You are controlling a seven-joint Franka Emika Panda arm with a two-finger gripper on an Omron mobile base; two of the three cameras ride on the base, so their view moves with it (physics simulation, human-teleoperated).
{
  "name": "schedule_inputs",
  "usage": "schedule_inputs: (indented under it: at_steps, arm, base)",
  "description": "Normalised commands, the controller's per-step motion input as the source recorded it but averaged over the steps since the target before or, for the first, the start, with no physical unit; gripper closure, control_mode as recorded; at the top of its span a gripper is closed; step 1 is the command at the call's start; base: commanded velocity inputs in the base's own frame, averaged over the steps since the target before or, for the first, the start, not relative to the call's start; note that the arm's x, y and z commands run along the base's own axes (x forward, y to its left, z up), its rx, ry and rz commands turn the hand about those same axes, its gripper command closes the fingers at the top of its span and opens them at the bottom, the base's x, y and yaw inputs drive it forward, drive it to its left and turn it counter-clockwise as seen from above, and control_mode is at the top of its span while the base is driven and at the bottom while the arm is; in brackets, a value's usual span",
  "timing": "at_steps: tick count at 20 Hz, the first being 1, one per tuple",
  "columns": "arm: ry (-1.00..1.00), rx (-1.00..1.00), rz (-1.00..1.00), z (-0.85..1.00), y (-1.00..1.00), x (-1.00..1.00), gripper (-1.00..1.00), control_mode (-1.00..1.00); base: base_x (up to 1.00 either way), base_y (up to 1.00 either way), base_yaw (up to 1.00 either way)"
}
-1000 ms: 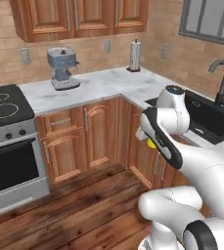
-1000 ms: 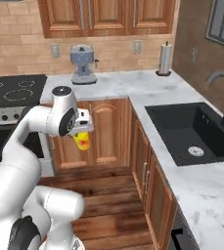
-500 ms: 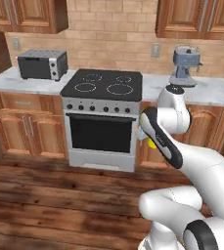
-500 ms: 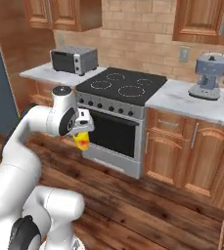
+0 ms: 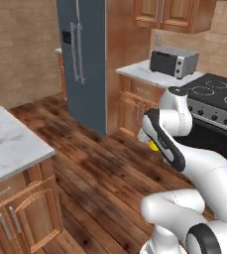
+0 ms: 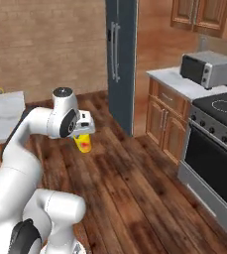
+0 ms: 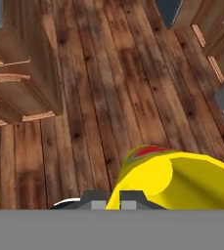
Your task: Place the pitcher and cup on the dining counter for serving.
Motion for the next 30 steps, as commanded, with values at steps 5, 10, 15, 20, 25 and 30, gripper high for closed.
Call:
schedule_inputs:
  at_steps: [5,10,15,20,25,30]
  arm:
    - [0.0,0.0,0.0,0.0,0.0,0.0,1.0,1.0]
    - [0.0,0.0,0.0,0.0,0.0,0.0,1.0,1.0]
    - [0.0,0.0,0.0,0.0,0.0,0.0,1.0,1.0]
    - [0.0,0.0,0.0,0.0,0.0,0.0,1.0,1.0]
    - [0.0,0.0,0.0,0.0,0.0,0.0,1.0,1.0]
    - [0.0,0.0,0.0,0.0,0.0,0.0,1.0,1.0]
  base:
    - [-0.02,0.02,1.0]
    - [0.13,0.24,0.86]
    - [0.53,0.8,0.53]
    - [0.9,1.0,0.12]
    - [1.0,1.0,-0.02]
    - [0.96,1.0,-0.21]
